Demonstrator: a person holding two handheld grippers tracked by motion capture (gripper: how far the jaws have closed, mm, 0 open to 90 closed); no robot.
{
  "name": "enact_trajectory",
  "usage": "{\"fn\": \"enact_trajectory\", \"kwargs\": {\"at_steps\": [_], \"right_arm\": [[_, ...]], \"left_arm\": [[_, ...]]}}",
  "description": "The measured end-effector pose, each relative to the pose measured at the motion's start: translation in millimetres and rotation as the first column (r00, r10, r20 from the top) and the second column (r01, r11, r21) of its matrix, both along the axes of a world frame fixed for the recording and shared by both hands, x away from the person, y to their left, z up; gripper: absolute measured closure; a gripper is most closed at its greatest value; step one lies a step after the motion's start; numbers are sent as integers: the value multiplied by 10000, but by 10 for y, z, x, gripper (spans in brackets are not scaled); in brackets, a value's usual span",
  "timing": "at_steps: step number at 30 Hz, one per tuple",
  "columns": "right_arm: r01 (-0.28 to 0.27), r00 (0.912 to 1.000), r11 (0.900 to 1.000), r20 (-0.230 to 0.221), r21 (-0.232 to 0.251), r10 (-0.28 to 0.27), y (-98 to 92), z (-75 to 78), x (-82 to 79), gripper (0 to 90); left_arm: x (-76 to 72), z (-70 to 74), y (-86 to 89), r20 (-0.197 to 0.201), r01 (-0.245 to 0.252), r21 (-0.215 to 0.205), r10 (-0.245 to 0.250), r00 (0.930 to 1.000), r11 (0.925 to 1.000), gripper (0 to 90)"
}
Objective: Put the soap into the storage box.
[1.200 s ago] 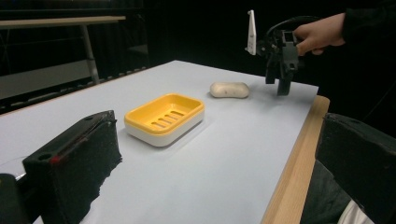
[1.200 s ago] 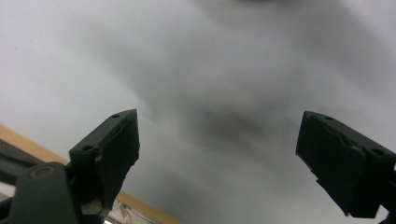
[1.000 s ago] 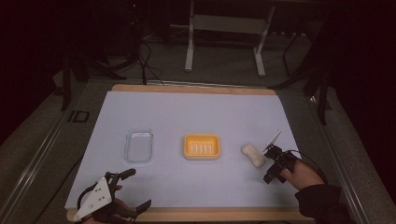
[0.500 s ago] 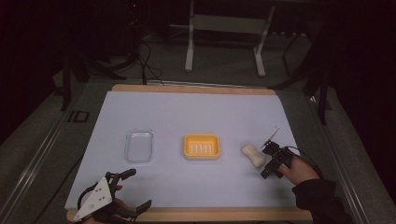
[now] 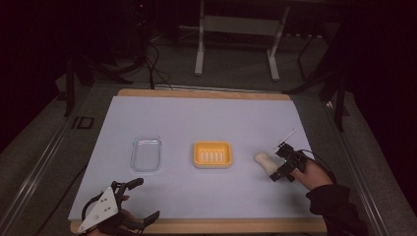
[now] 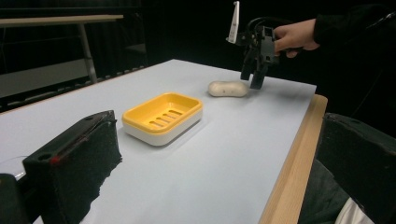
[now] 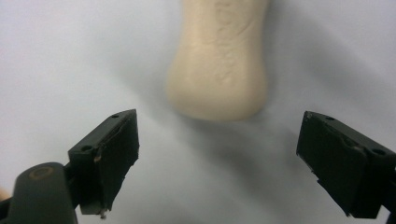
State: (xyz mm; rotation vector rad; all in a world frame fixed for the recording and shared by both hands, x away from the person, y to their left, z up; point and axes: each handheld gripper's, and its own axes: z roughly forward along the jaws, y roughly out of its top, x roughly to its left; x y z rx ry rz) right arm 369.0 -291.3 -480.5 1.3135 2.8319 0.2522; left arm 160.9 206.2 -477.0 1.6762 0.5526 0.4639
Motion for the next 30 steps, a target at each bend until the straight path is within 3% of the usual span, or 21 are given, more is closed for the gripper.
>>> {"fn": "enact_trajectory", "kwargs": {"at_steps": [8,12,16,22,27,30], "right_arm": [[-35,9964,9994,844,354,5,-14,40,29,132],[-277,9883,9993,1504,269,233,43,43,18,135],[-421,9791,9971,2013,636,285,77,50,32,151],[-529,9689,9932,2463,1037,259,98,36,60,182],[-326,9693,9898,2460,1389,-26,104,7,92,206],[-373,9709,9900,2394,1359,37,113,-25,110,227]], "left_arm": [[3,-2,-5,-16,31,32,-31,10000,10000,0],[4,-3,-7,-32,44,68,-44,10000,10000,0],[5,-4,-10,-25,57,68,-57,10000,10000,0],[4,-4,-9,-27,76,66,-75,10000,9999,0],[4,-3,-10,-19,85,69,-85,10000,9999,0],[4,-4,-10,-20,83,75,-82,10000,9999,0]]}}
